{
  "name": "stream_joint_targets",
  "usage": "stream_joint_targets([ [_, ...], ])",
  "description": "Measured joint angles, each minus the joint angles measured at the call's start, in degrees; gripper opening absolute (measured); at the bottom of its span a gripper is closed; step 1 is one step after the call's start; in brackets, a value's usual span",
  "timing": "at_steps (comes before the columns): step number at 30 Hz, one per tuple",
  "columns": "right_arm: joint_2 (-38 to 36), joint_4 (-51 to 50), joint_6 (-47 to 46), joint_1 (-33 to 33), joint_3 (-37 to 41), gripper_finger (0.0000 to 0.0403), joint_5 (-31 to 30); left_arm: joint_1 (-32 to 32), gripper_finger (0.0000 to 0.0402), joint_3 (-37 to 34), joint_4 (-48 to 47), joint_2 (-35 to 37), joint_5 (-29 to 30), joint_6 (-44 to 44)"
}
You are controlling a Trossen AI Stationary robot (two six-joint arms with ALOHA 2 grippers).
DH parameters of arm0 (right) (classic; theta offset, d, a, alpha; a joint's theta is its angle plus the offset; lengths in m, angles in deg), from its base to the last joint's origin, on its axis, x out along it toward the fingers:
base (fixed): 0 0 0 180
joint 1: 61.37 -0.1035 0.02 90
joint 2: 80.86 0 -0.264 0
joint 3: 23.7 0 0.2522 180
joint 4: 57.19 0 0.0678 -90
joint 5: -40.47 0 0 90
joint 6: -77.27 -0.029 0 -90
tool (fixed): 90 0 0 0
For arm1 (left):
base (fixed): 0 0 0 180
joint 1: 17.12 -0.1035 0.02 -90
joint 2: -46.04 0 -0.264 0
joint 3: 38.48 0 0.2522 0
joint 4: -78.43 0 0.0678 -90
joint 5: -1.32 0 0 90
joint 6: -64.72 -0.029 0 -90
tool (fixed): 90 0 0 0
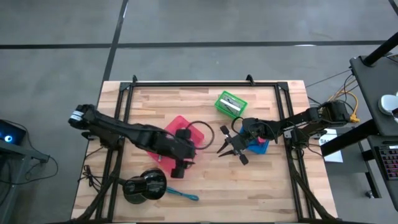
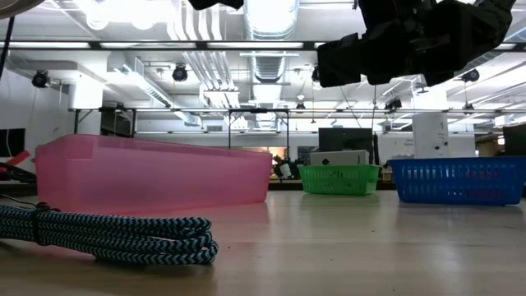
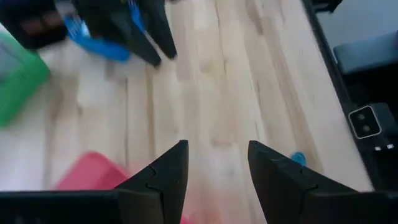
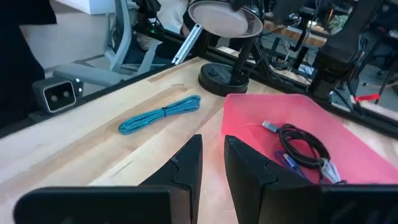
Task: Pick and place items into bin
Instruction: Put the blue charger cable into the pink bin
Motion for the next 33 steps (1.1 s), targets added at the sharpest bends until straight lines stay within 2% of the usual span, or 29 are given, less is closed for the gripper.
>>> stream_joint_targets([
  [7, 0.00, 0.00, 4.81, 0.00, 0.00, 0.0057, -0.11, 1.84, 0.0150, 10.68, -14.39, -9.42, -0.51, 8.95],
  [13, 0.00, -0.24, 6.36, 0.00, 0.00, 0.0057, -0.23, 3.13, 0.0150, 16.25, -16.75, -14.13, -5.79, 11.77],
  [17, 0.00, -0.44, 6.42, 0.02, 0.00, 0.0057, -0.28, 3.96, 0.0150, 17.48, -16.84, -15.76, -7.28, 12.25],
  [24, 0.00, -0.81, 6.42, 0.11, 0.00, 0.0057, -0.31, 4.30, 0.0150, 17.35, -17.95, -18.22, -10.58, 18.92],
  [33, 0.00, -0.82, 6.42, 0.15, 0.00, 0.0057, -2.21, 5.21, 0.0150, 17.30, -17.89, -22.73, -14.74, 19.26],
])
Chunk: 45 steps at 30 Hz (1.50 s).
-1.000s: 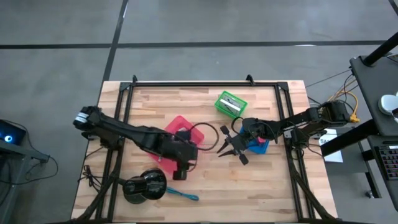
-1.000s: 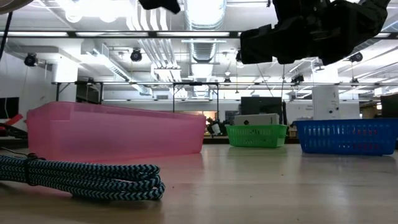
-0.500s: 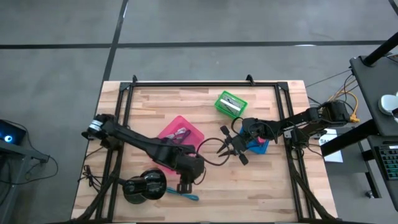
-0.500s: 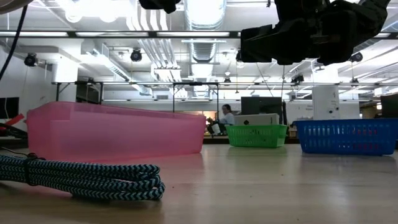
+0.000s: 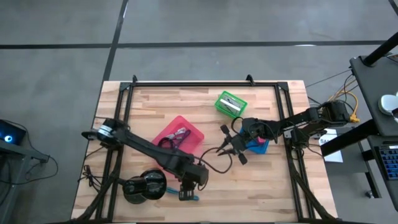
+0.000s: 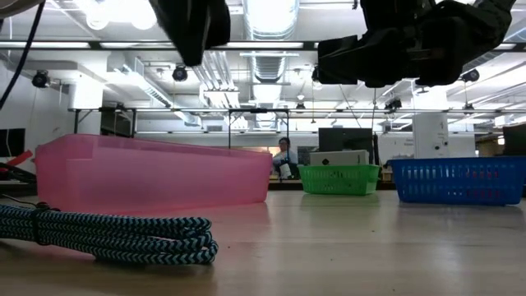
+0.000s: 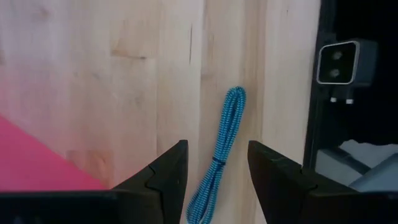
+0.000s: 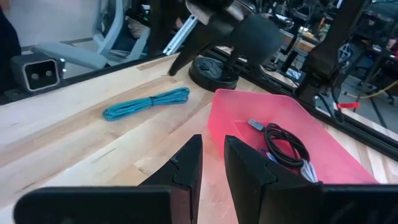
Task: Pick and place items into bin
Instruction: Put the blue charger cable into the pink bin
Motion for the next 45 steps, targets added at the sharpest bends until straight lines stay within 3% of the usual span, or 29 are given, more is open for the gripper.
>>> stream_joint_targets([
  [25, 0.01, -1.97, 0.01, 0.22, 0.00, 0.0057, -0.83, 1.29, 0.0151, -3.70, 0.39, -7.46, -6.44, -0.18],
  [33, 0.00, -1.90, -0.10, 0.22, 0.00, 0.0057, -0.94, 1.46, 0.0151, -3.74, 1.01, -7.47, -6.35, -0.18],
  [45, 0.06, -2.28, -5.39, 0.22, 0.09, 0.0057, -1.11, 6.00, 0.0150, -3.74, 2.79, -7.47, -0.79, -3.16],
])
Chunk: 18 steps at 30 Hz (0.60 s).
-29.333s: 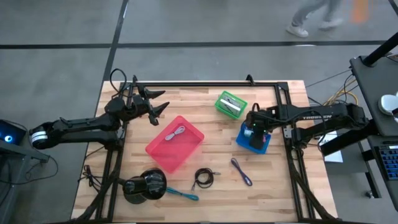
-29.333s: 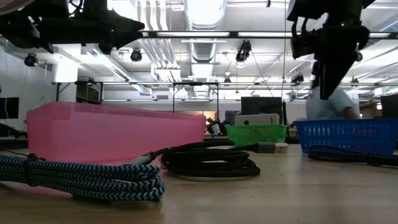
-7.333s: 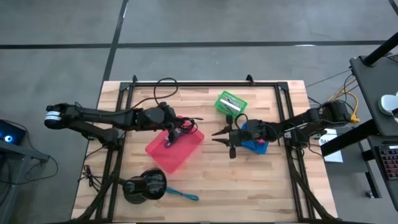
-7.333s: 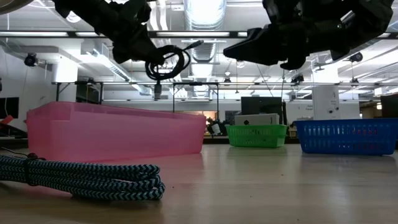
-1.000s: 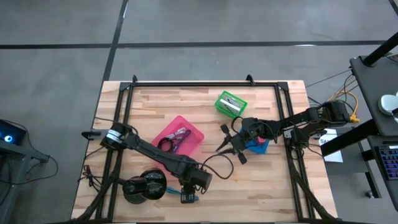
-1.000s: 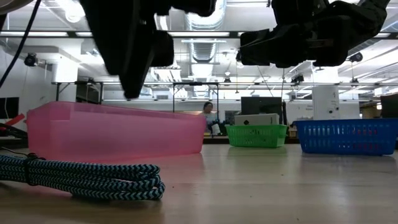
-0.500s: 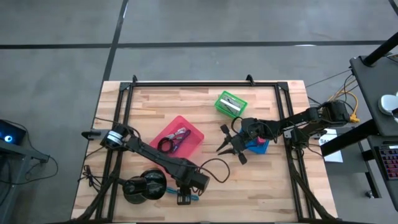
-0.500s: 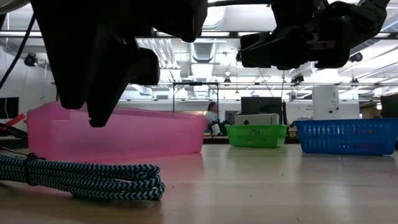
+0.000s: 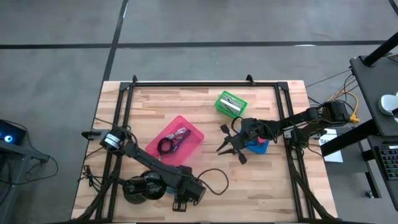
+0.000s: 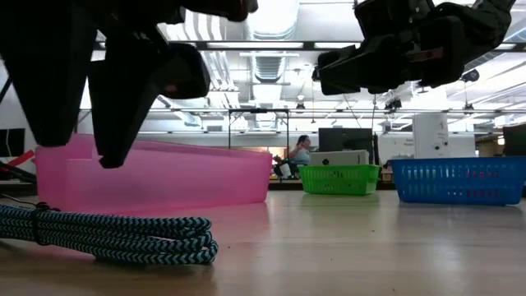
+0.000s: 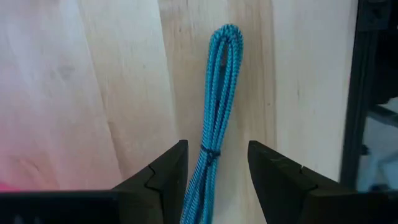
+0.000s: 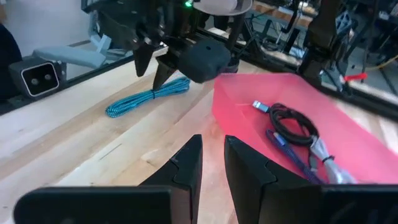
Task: Pick and place items into bin
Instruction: Put the blue charger cable into the pink bin
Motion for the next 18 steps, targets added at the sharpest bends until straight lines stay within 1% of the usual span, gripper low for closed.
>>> stream_joint_targets([
  [4, 0.16, -0.33, -2.79, -0.01, 0.35, 0.0057, 0.02, 0.94, 0.0150, -0.01, 0.75, -0.53, 3.88, -2.68],
  [18, 0.16, -0.20, -3.62, -0.02, 1.95, 0.0057, -0.04, 0.99, 0.0150, -0.96, 0.74, -3.39, 3.30, -4.65],
])
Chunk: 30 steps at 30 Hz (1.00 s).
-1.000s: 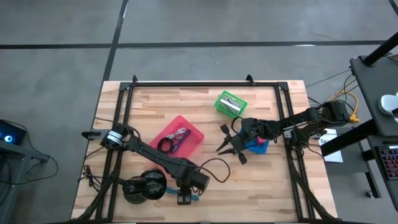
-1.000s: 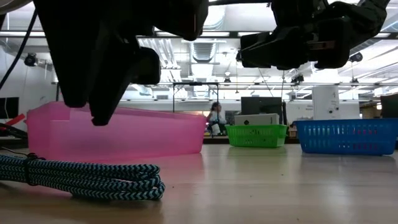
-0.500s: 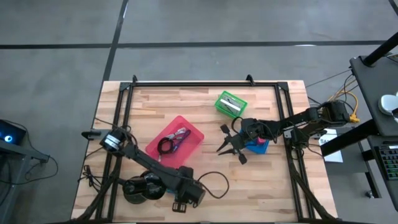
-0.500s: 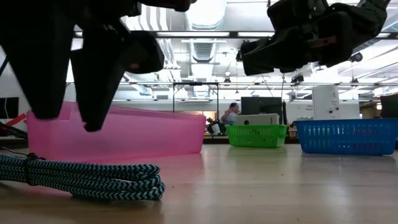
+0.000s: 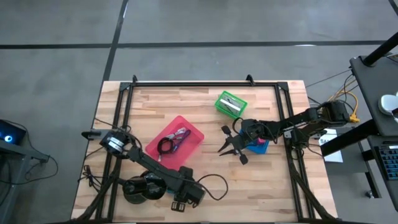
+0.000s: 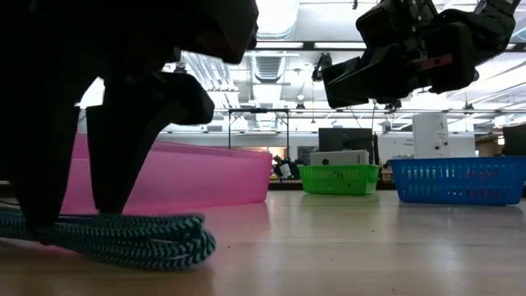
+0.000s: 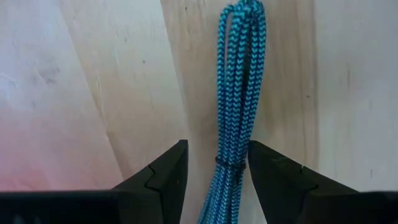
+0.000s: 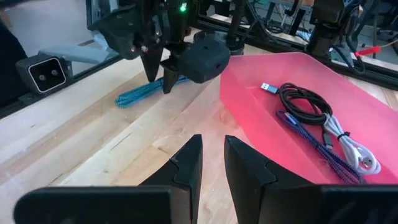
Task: Pick and place items into bin
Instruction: Put the blue charger cable into the pink bin
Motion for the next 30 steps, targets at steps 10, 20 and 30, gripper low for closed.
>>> stream_joint_targets([
  [10, 0.00, 0.53, 2.93, 0.00, 0.00, 0.0057, -0.05, 0.00, 0.0151, -2.73, 3.61, 0.00, -0.21, 0.14],
  [20, 0.00, 0.90, 5.76, 0.00, 0.00, 0.0057, -0.13, -0.02, 0.0124, -2.88, 3.59, 0.00, 0.18, 0.11],
  [30, -0.10, 1.38, 6.01, 0.00, 0.00, 0.0057, -0.11, -0.26, 0.0013, -2.73, 2.73, 0.11, -1.24, -1.96],
])
